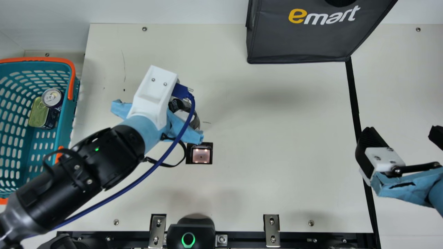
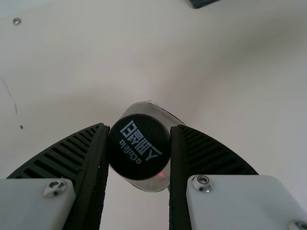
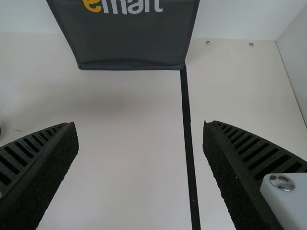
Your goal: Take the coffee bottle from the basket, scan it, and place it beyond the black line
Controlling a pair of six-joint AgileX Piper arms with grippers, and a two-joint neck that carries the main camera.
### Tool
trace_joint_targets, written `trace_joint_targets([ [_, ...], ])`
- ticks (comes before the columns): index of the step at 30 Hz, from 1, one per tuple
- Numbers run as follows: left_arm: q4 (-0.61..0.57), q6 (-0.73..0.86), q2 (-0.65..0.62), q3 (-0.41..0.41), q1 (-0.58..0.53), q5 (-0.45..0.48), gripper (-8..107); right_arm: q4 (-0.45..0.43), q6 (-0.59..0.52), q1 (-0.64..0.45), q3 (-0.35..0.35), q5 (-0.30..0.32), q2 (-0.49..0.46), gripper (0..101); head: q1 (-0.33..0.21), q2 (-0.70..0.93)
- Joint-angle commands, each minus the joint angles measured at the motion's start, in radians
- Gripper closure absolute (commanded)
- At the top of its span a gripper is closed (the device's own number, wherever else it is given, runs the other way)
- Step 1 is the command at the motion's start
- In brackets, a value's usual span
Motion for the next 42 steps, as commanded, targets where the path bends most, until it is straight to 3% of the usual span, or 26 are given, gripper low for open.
trace_joint_targets([
  [1,-0.02,0.068,-0.018,0.011,-0.001,-0.011,89,0.0,0.0,0.0,0.0,0.0,0.0,10,-0.027,0.003],
  [29,-0.32,0.604,-0.27,0.157,-0.057,0.008,89,0.0,0.0,0.0,0.0,0.0,0.0,10,-0.027,0.003],
  [42,-0.426,0.762,-0.322,0.187,-0.037,0.035,89,0.0,0.0,0.0,0.0,0.0,0.0,10,-0.027,0.003],
])
